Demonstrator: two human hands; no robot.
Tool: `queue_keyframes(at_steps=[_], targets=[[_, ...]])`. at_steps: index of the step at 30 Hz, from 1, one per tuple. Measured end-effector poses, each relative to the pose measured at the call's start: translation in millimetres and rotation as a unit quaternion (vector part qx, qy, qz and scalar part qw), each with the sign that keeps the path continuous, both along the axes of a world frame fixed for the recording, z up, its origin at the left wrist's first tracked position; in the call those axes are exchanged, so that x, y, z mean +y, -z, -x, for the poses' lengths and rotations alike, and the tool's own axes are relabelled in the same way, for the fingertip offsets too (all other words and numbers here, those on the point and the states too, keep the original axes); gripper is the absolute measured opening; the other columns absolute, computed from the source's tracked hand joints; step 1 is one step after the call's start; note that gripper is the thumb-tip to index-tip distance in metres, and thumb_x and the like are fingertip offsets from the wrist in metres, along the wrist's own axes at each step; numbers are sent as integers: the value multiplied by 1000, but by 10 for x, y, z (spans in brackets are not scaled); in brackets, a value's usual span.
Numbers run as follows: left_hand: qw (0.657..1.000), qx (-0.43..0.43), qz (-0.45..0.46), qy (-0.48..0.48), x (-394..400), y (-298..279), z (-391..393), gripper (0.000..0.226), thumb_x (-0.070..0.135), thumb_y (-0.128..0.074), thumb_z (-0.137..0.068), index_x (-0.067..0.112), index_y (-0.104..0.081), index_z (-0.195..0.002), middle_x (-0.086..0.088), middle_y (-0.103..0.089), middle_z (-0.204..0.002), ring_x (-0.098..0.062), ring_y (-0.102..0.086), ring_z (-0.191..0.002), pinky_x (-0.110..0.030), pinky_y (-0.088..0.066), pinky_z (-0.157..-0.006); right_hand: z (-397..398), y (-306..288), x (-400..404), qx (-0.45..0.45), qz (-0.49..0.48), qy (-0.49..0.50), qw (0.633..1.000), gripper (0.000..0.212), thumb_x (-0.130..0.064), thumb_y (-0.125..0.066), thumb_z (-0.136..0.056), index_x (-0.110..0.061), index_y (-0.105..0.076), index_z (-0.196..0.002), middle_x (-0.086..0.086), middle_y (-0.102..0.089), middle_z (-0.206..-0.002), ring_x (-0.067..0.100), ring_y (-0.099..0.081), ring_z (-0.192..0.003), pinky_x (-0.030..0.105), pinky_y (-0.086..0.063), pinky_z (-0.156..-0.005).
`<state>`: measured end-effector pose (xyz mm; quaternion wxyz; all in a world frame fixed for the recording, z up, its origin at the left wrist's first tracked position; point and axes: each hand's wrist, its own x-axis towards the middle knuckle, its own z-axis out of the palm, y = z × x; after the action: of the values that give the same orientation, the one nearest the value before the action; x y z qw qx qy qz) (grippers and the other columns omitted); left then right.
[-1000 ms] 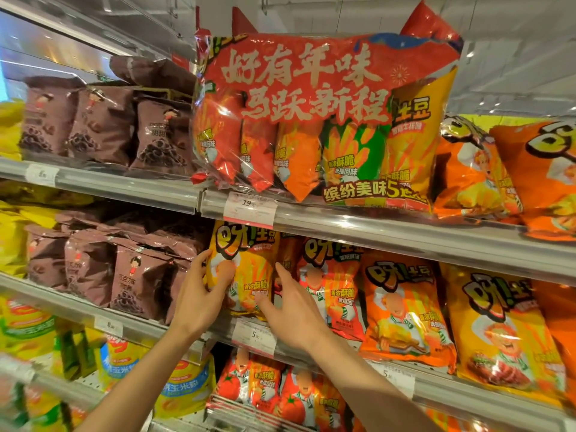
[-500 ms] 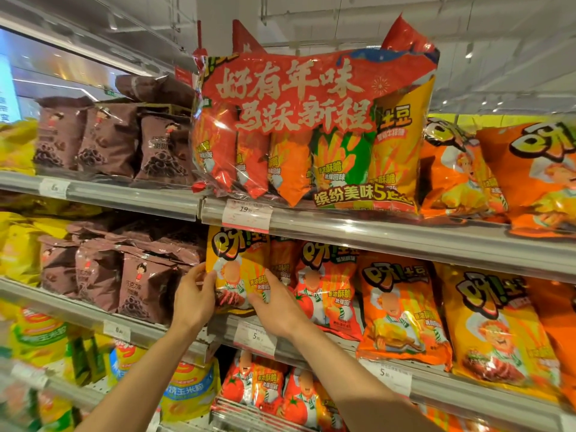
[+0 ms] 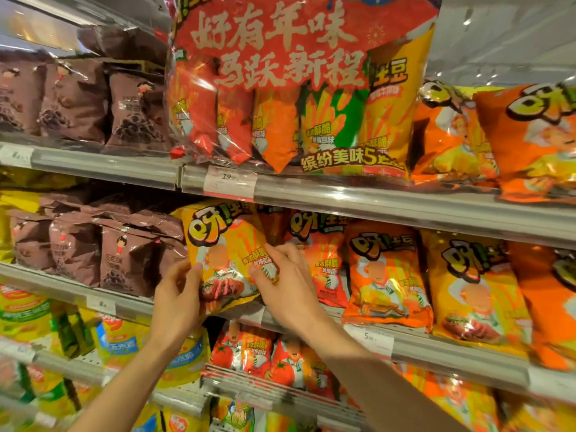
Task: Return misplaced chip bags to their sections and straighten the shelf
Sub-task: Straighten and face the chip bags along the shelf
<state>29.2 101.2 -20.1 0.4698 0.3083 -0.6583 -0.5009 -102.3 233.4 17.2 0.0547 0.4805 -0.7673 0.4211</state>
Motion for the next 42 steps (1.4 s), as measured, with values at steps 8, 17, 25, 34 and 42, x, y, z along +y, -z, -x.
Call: queue_keyframes(at_steps=[8, 17, 25, 34, 42], targets=[[999, 3, 23, 27, 882, 40, 345, 28, 35, -54, -101, 20, -57, -125, -1, -62, -113, -20, -59, -105, -36, -43, -88, 238, 30, 1013, 23, 0, 44, 999, 59, -53, -49, -97, -23, -42, -148, -11, -40, -136, 9, -34, -132, 28, -29, -113], [998, -2, 26, 59, 2403, -12, 956, 35, 28, -52, -102, 9, -54, -132, -7, -60, -114, -18, -54, -99, -30, -37, -83, 718, -47, 2519, 31, 11, 95, 995, 56, -47, -55, -95, -21, -49, -144, -7, -44, -130, 13, -38, -128, 27, -32, -110], [995, -6, 35, 96, 3939, 115, 1678, 45, 43, -57, -98, 13, -55, -132, -3, -60, -121, -20, -55, -113, -34, -38, -94, 1315, -20, 4216, 21, 26, 127, 991, 53, -45, -60, -92, -24, -53, -139, -10, -45, -128, 9, -40, -127, 27, -32, -111], [981, -15, 39, 187, 5348, 48, 2378, 42, 44, -50, -98, 22, -50, -133, 0, -60, -121, -22, -58, -107, -33, -43, -85, 1773, 23, 5698, -66, 68, 176, 980, 49, -61, -57, -88, -43, -40, -131, -21, -43, -137, 1, -42, -127, 32, -38, -106], [951, -42, 89, 294, 5883, -90, 2793, 33, 44, -51, -98, 31, -50, -129, 11, -58, -122, 3, -56, -107, -17, -46, -85, 2017, 18, 6358, -151, 130, 235, 951, 56, -63, -68, -79, -47, -41, -125, -22, -56, -125, -5, -54, -111, 27, -48, -91]])
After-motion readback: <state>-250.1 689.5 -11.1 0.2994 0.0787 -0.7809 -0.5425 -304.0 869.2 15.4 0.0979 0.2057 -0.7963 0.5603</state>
